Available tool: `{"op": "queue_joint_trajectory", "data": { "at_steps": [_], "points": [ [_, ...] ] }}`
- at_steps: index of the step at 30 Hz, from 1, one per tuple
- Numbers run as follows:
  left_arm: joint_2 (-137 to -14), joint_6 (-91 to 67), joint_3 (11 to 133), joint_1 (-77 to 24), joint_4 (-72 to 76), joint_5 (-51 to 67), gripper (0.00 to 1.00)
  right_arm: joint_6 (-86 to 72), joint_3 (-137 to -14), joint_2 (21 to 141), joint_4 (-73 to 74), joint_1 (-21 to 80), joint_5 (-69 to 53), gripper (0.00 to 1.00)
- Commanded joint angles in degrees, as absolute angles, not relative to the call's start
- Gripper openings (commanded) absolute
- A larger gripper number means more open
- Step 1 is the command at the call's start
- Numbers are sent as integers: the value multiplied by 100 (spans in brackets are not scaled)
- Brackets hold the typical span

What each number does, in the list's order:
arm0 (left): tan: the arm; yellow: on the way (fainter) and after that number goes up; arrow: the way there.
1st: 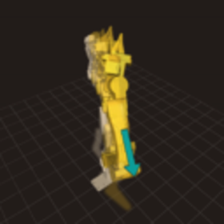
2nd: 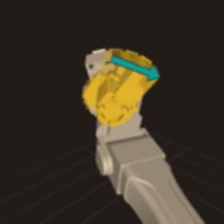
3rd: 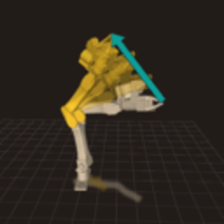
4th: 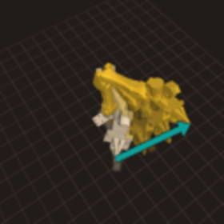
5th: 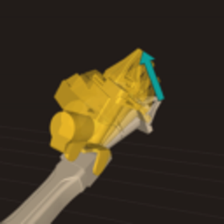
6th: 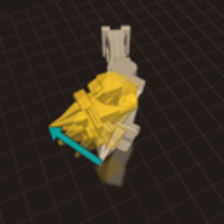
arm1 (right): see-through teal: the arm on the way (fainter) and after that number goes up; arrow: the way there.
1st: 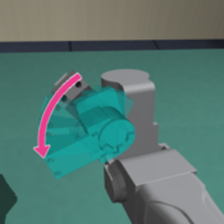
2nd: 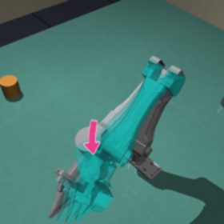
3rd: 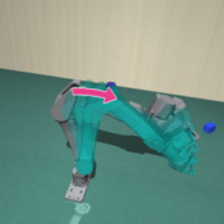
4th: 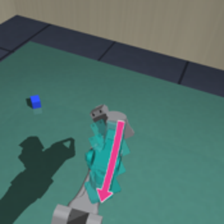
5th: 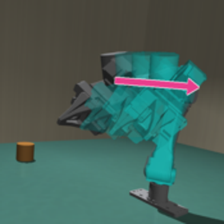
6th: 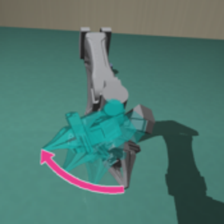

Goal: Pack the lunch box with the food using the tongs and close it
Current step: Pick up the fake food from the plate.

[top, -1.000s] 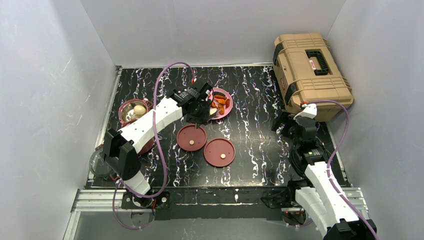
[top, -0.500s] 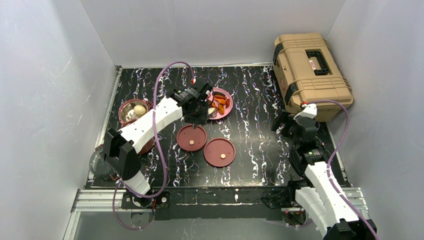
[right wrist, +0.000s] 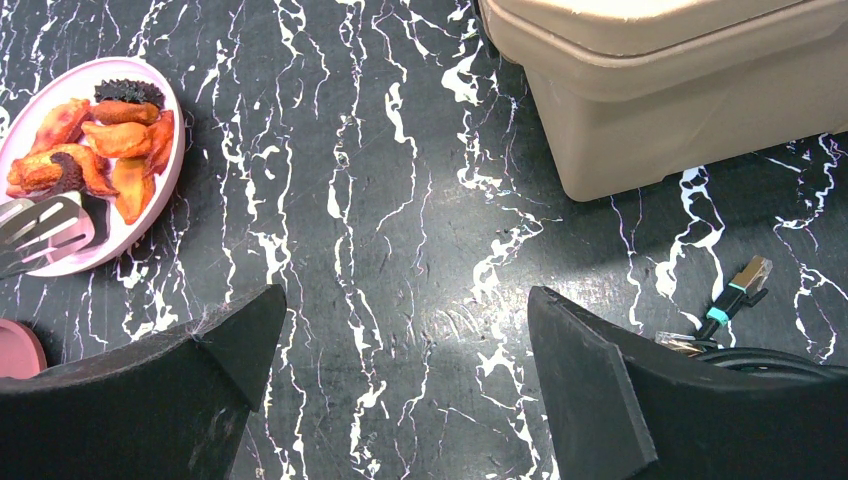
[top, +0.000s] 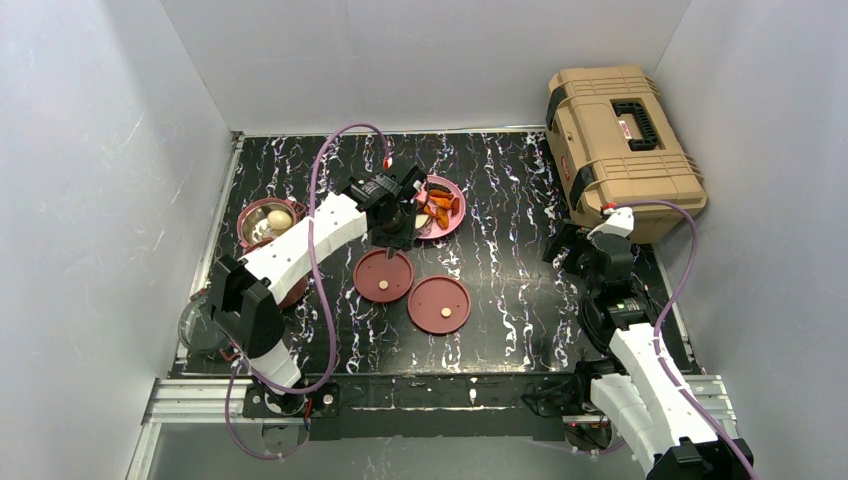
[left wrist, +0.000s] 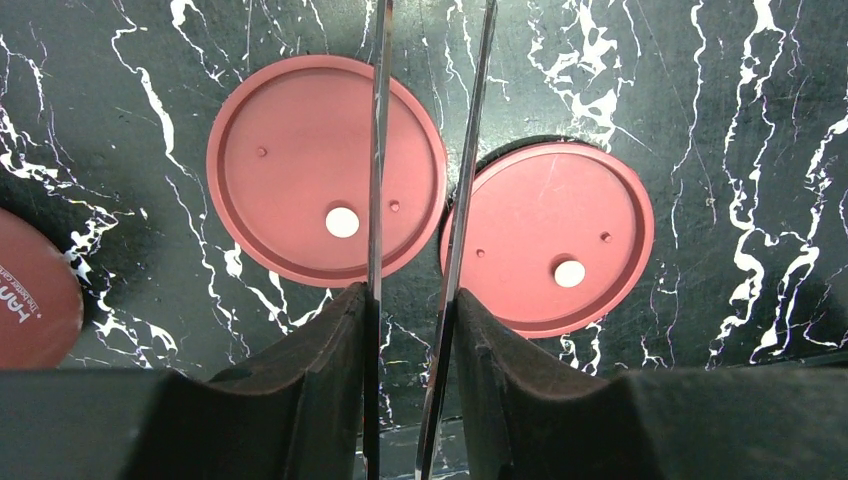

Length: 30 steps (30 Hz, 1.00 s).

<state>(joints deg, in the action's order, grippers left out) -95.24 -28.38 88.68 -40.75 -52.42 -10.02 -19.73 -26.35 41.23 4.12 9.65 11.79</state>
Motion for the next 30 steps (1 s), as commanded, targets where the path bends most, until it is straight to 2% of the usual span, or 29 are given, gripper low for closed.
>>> {"op": "queue_joint_trajectory", "data": {
  "at_steps": [1, 6, 12, 30],
  "points": [
    [-9485, -2862, 9031, -4110, -5328, -1122, 30, -1970, -2641, 4100, 227, 958, 1238, 100],
    [-9291, -2876, 8943, -4112, -5315, -1231, 22, -1977, -2613, 4034, 249, 958, 1231, 100],
    [-9141, -2856, 8925, -4109, -5186, -1177, 16, -1982, -2637, 4099, 229, 958, 1248, 100],
    [-8765, -2733, 9002, -4100, -4889, -791, 12, -1950, -2667, 4116, 253, 958, 1297, 100]
  ]
}}
